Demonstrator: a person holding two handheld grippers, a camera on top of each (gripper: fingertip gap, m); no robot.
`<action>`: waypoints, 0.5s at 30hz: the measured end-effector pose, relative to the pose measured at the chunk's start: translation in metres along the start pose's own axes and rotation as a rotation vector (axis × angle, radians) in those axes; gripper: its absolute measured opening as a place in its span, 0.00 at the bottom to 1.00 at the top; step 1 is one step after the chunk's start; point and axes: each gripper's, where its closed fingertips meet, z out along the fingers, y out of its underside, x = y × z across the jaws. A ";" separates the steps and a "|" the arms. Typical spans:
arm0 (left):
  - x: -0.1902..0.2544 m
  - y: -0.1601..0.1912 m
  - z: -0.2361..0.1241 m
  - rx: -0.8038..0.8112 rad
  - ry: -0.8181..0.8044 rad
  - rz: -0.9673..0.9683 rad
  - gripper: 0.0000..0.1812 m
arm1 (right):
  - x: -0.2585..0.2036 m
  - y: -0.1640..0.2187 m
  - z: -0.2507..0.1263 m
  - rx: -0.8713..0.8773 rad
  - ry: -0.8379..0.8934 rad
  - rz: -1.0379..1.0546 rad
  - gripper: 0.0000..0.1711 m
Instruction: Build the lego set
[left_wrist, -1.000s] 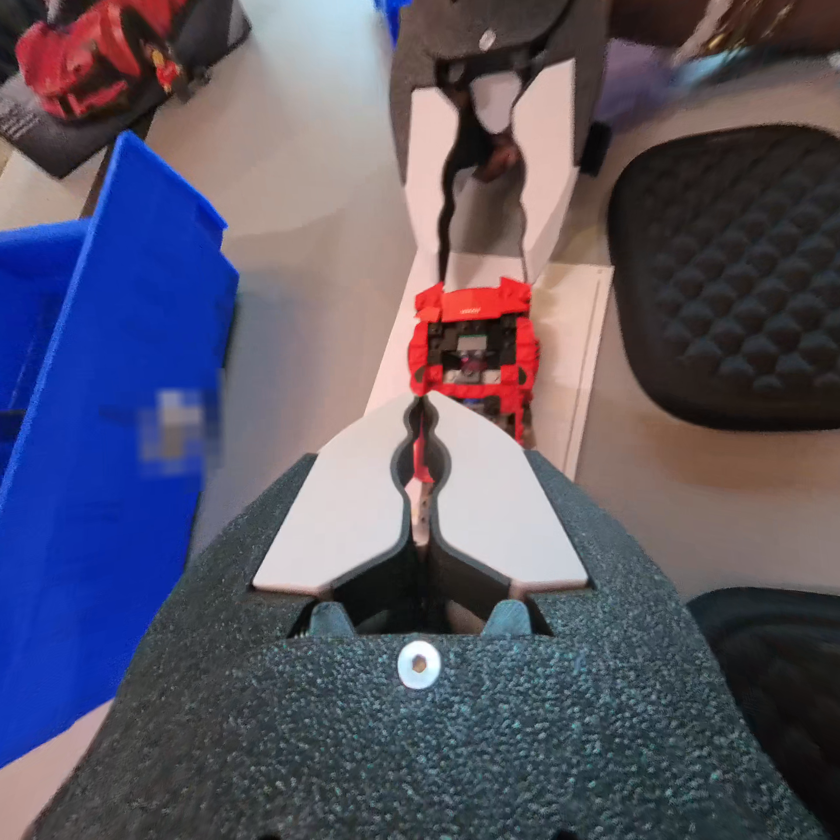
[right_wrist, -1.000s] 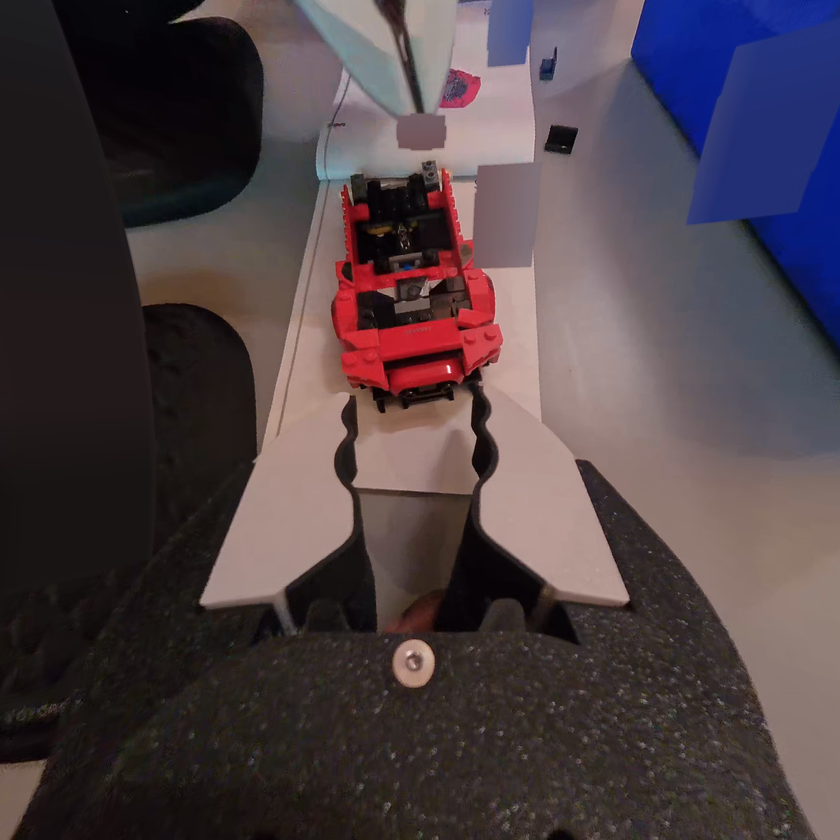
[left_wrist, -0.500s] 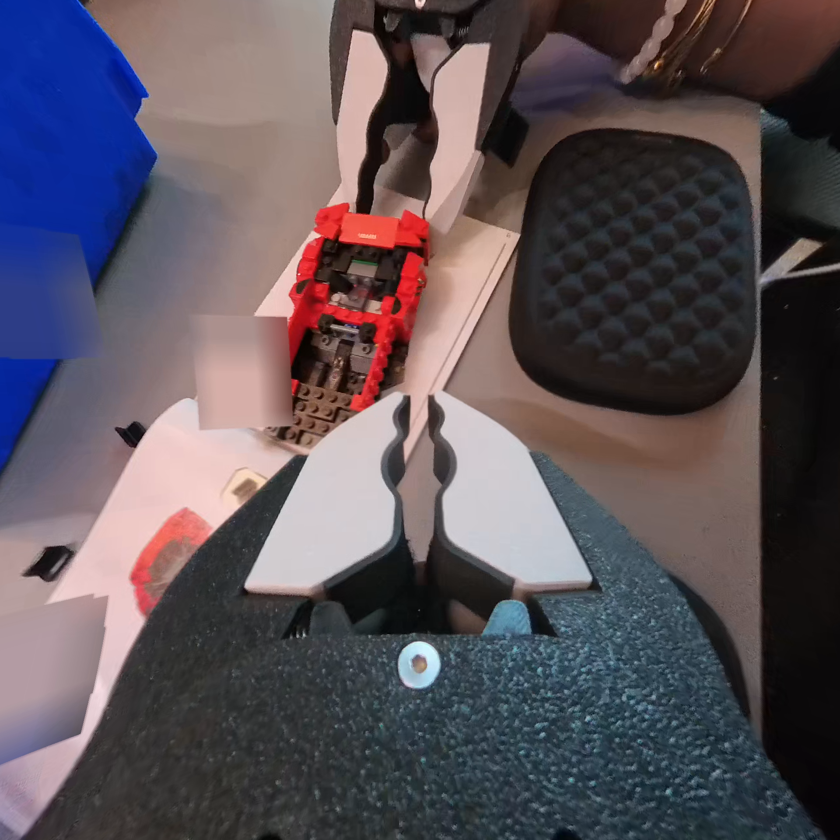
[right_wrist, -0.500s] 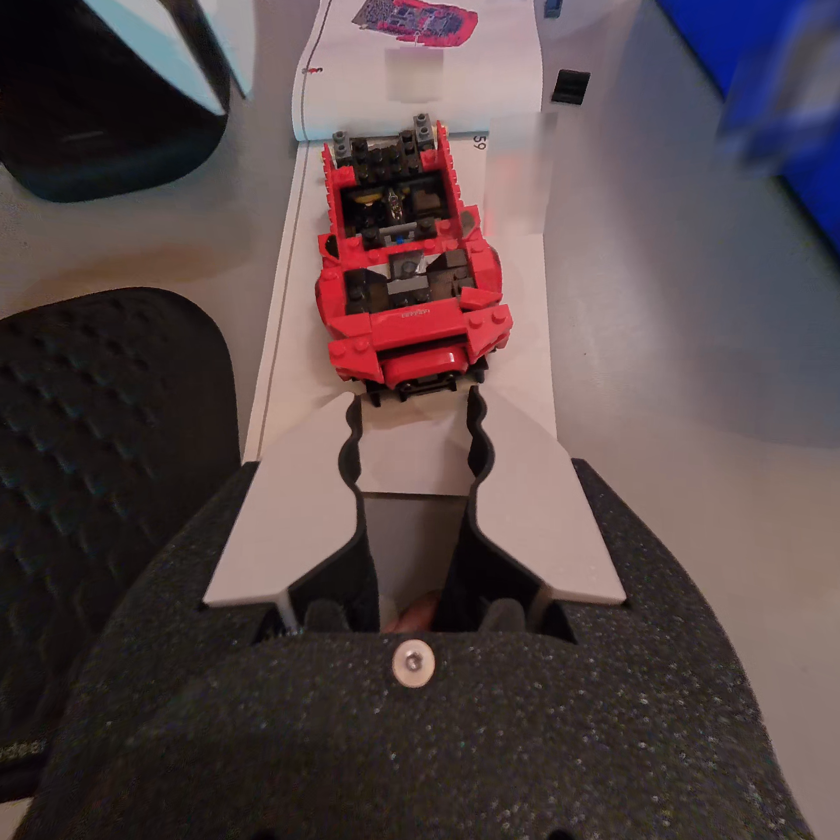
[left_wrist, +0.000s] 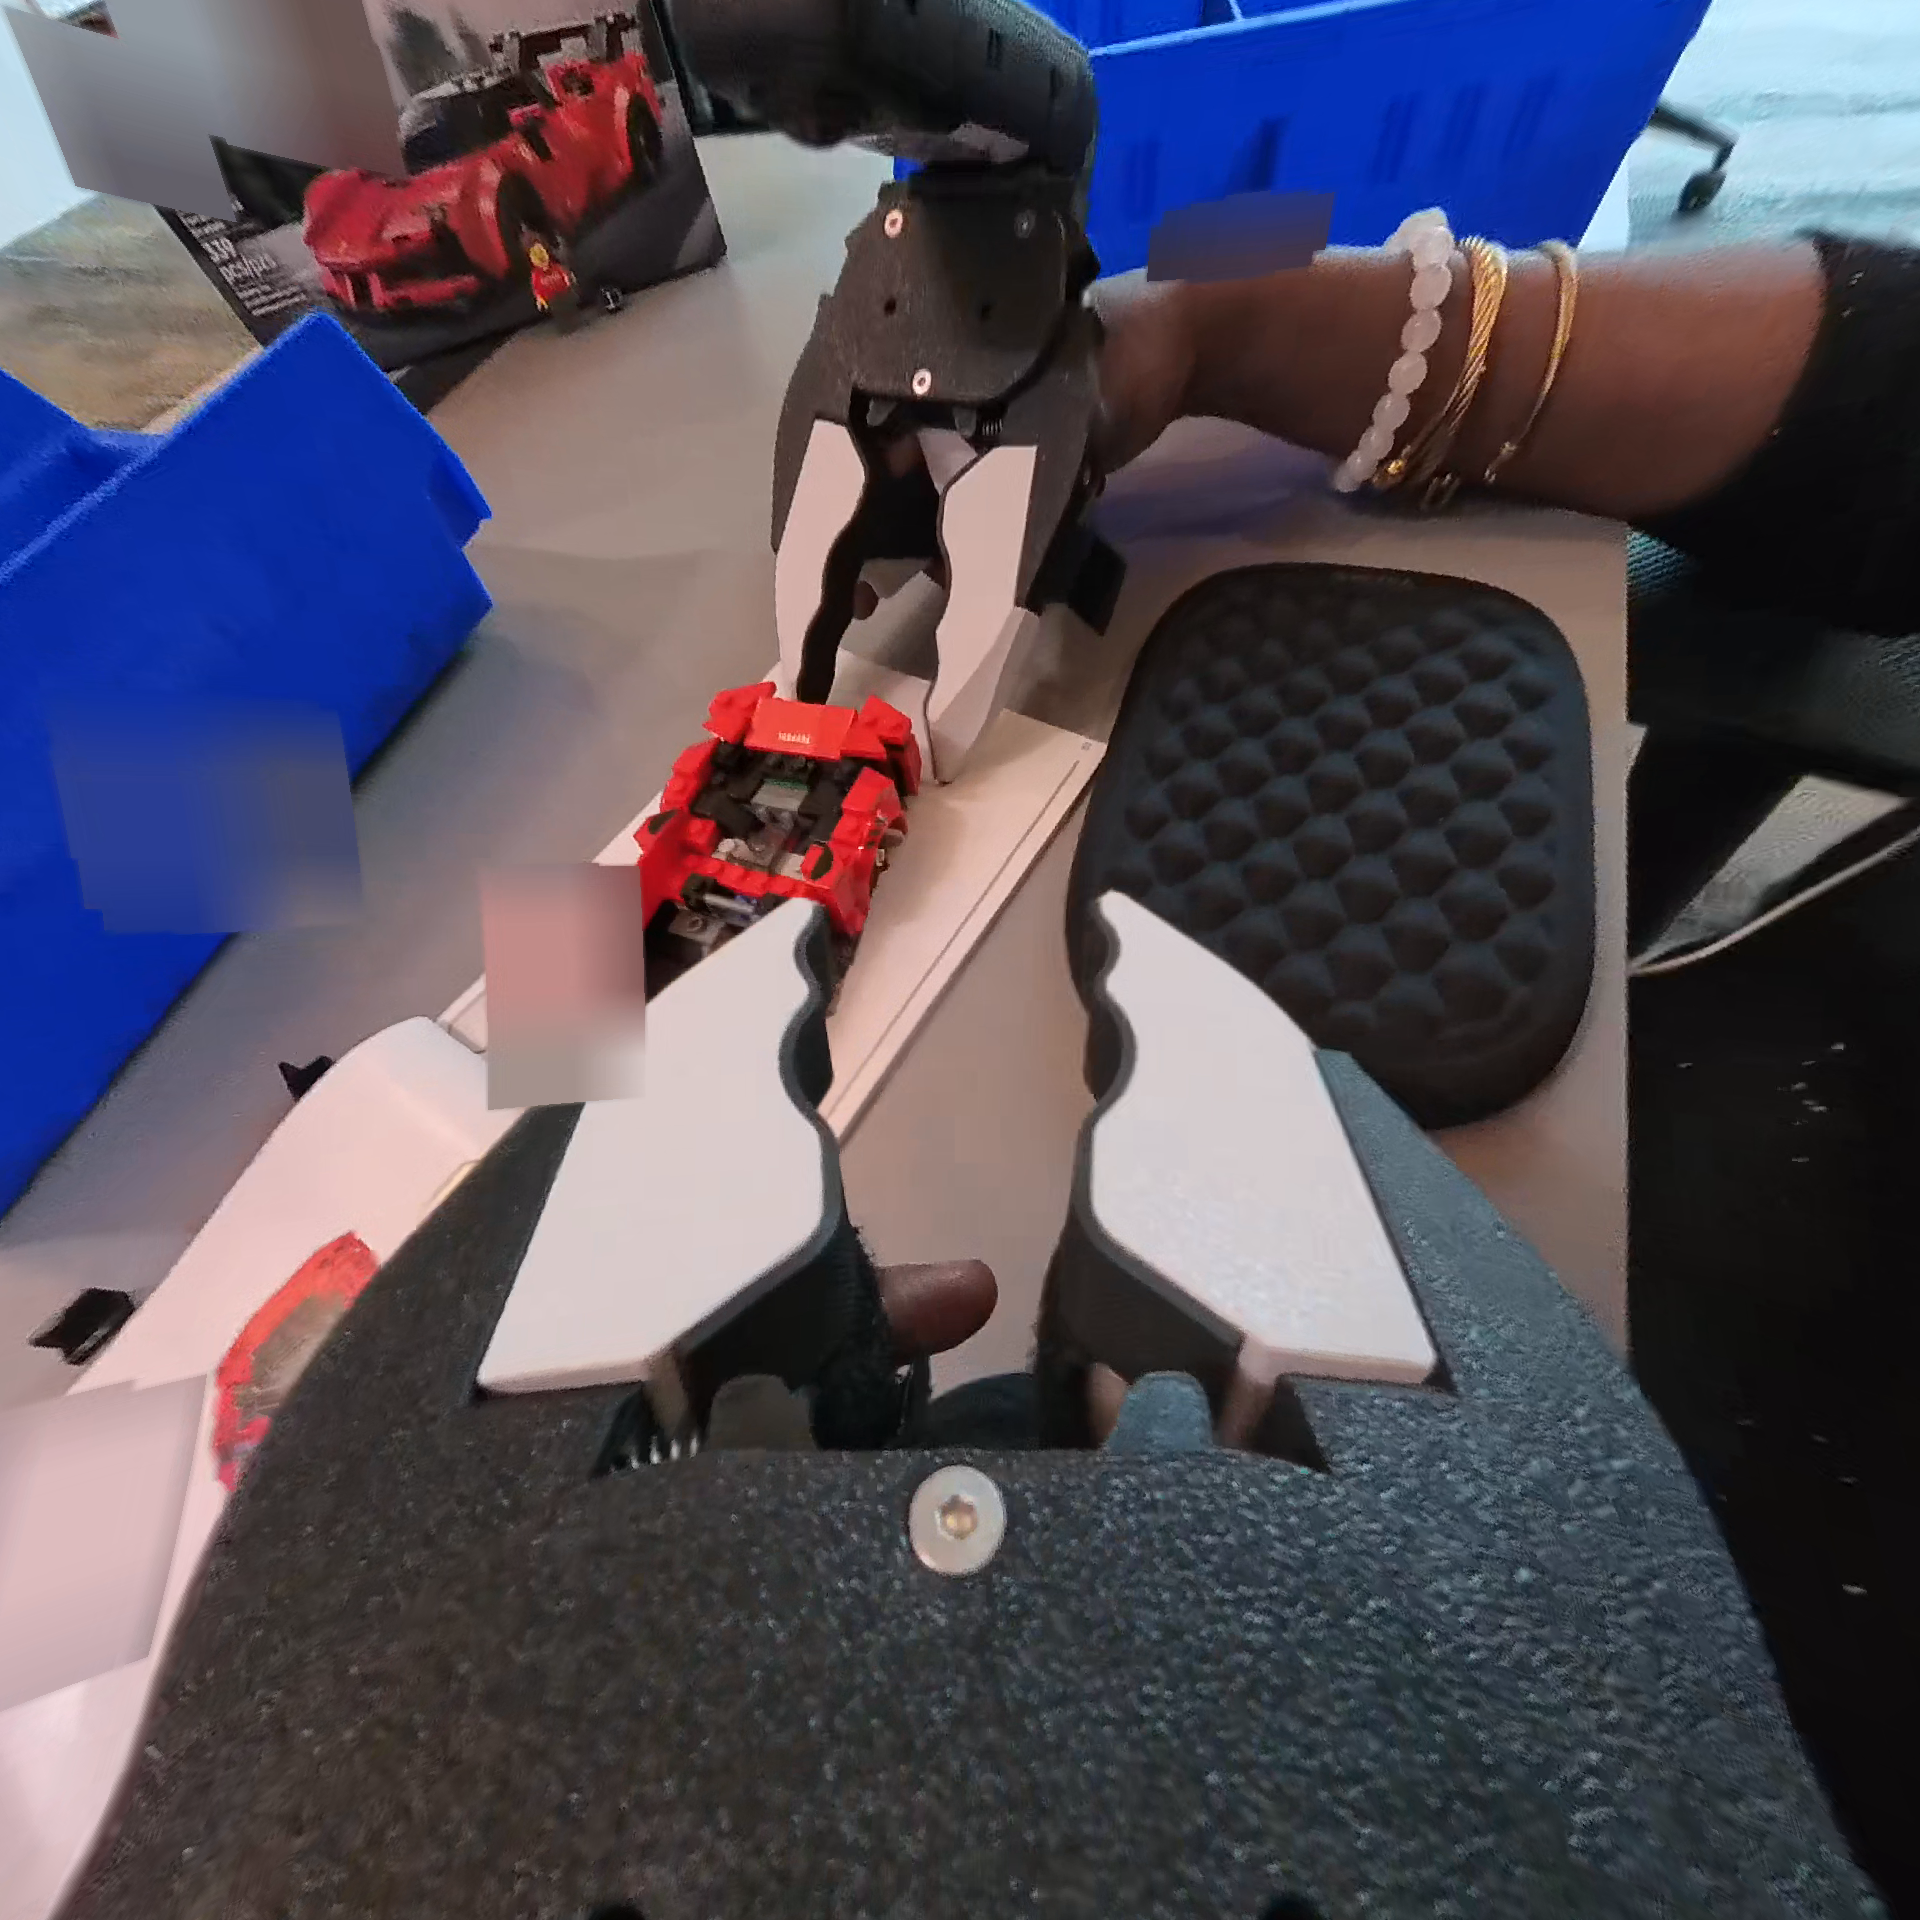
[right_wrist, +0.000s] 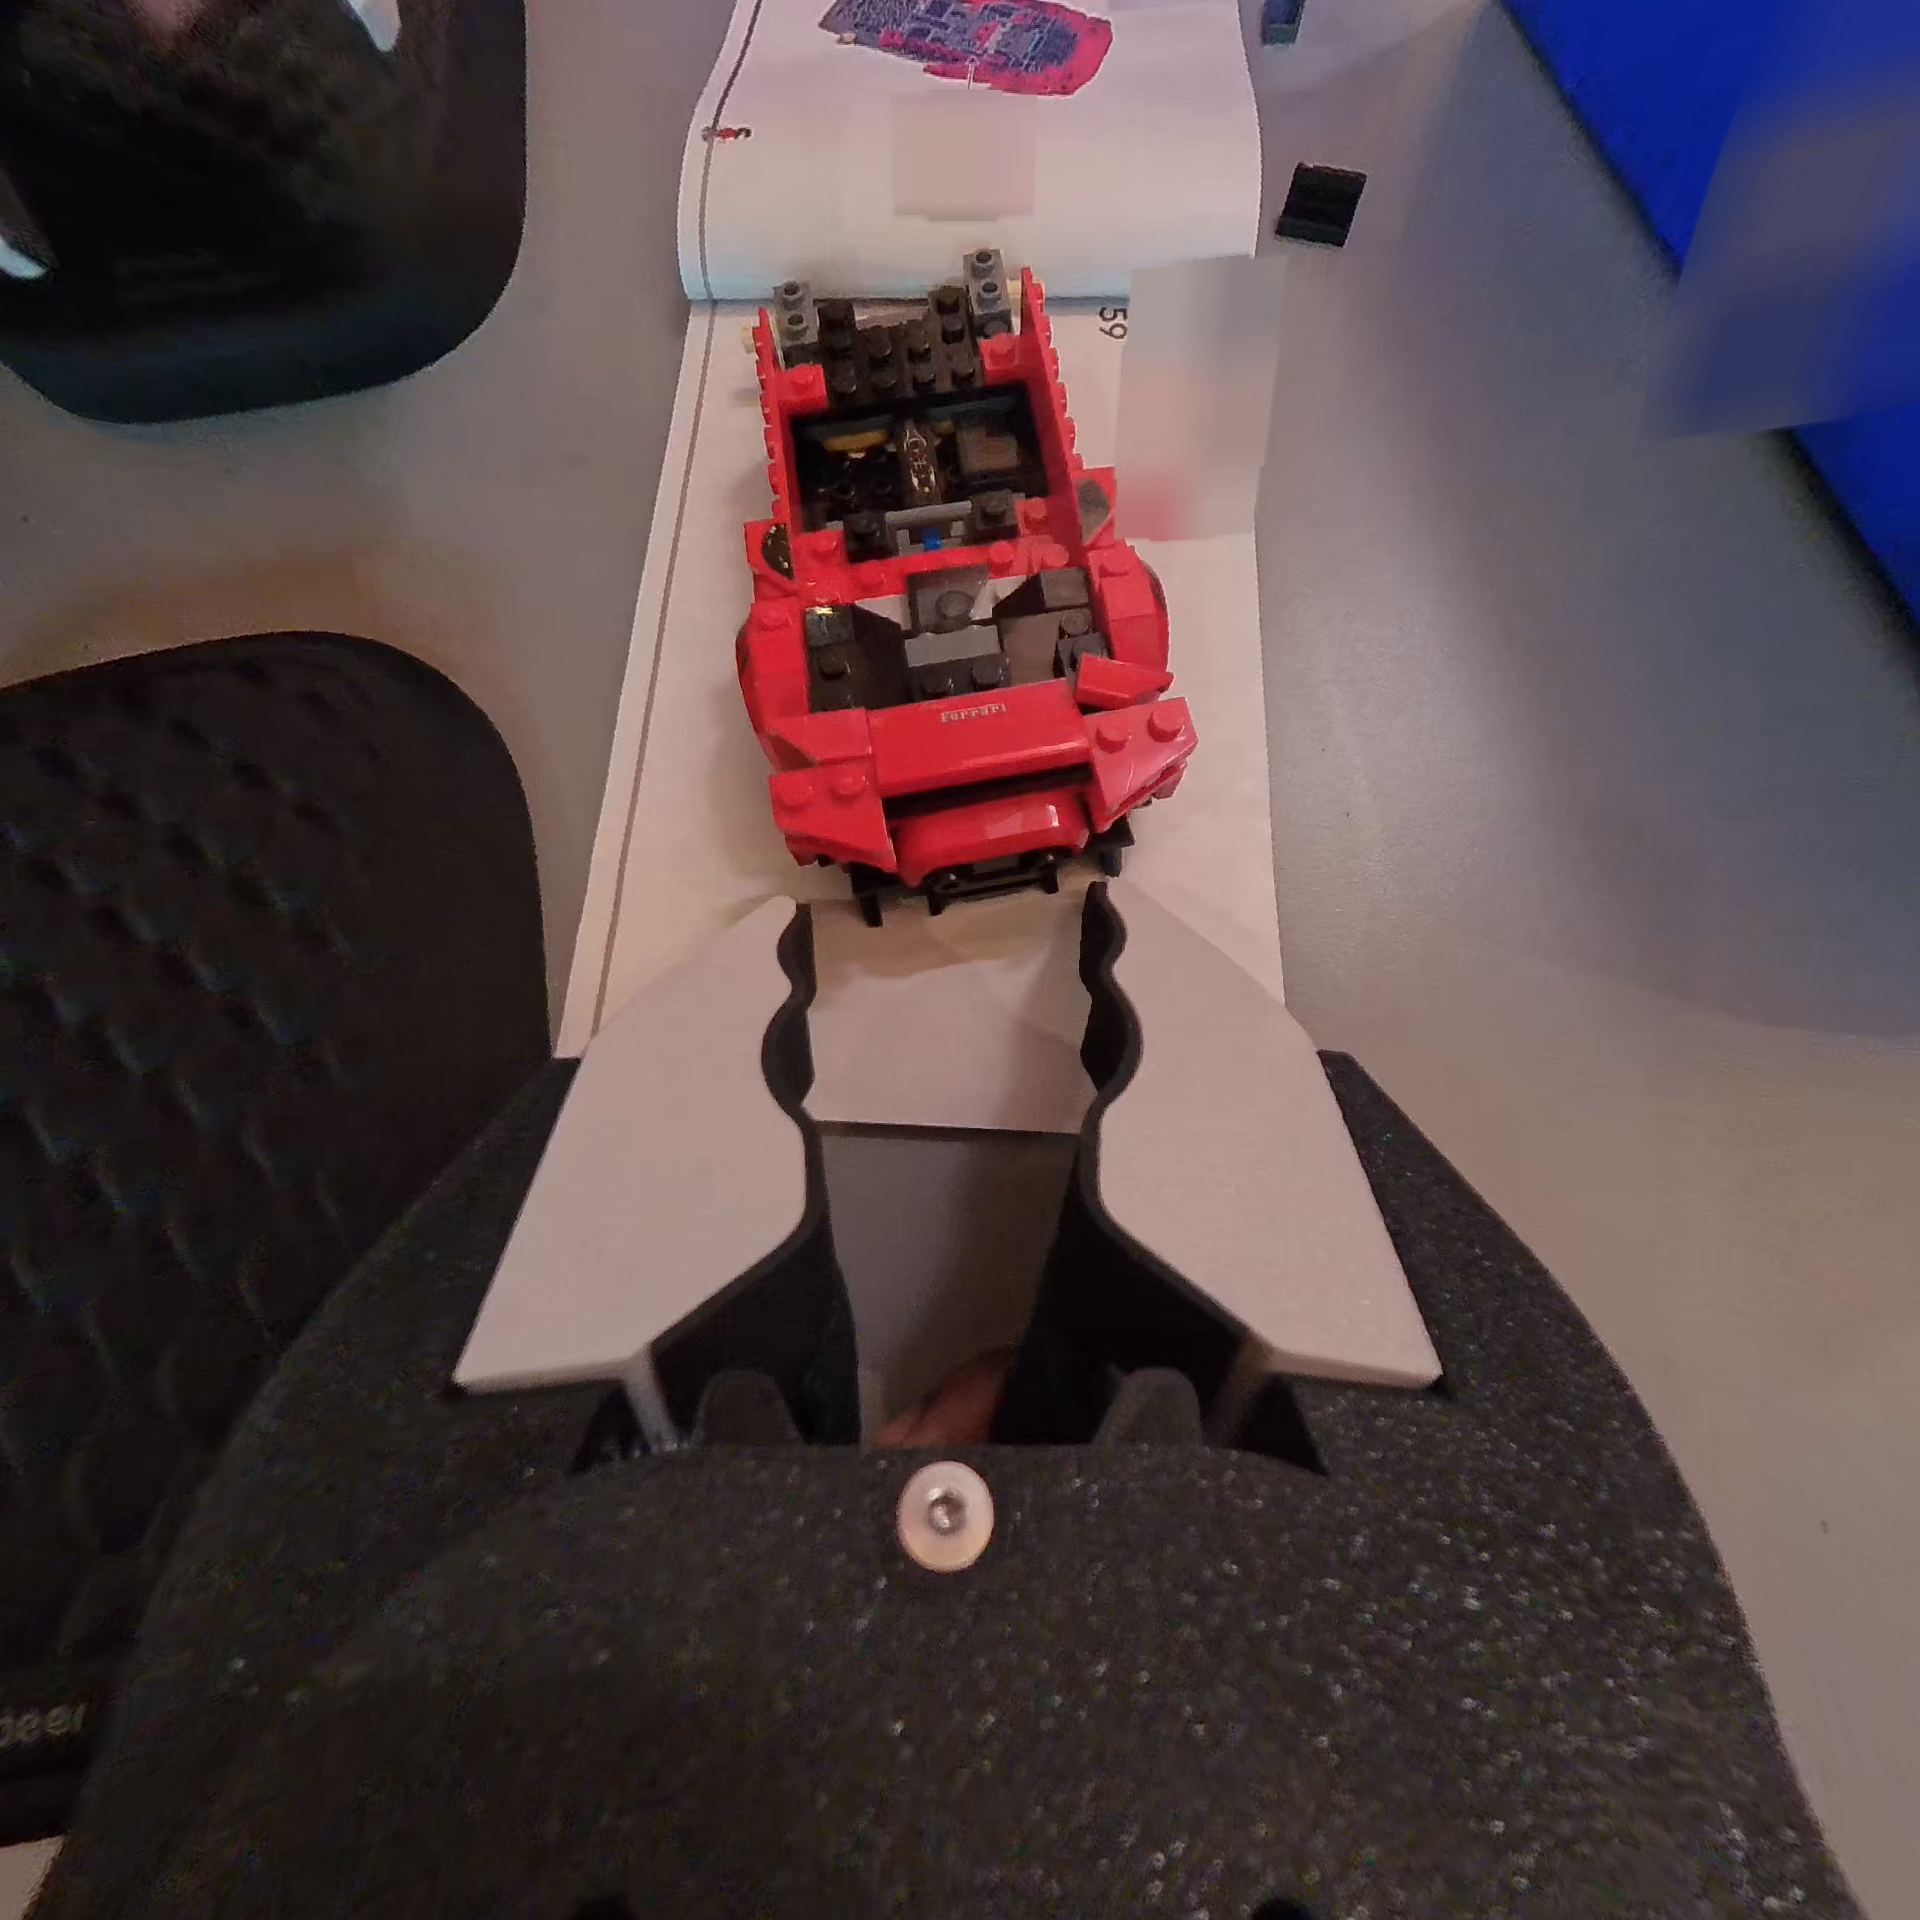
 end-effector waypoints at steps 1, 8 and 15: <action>-0.003 0.000 0.001 -0.021 -0.008 0.024 0.24 | -0.001 0.000 0.000 0.000 -0.001 -0.003 0.30; -0.064 0.020 0.004 -0.193 -0.154 0.134 0.08 | -0.004 0.000 0.000 -0.003 -0.012 -0.014 0.34; -0.093 0.032 0.034 -0.297 -0.002 0.120 0.08 | 0.000 -0.001 0.001 -0.001 0.011 0.009 0.42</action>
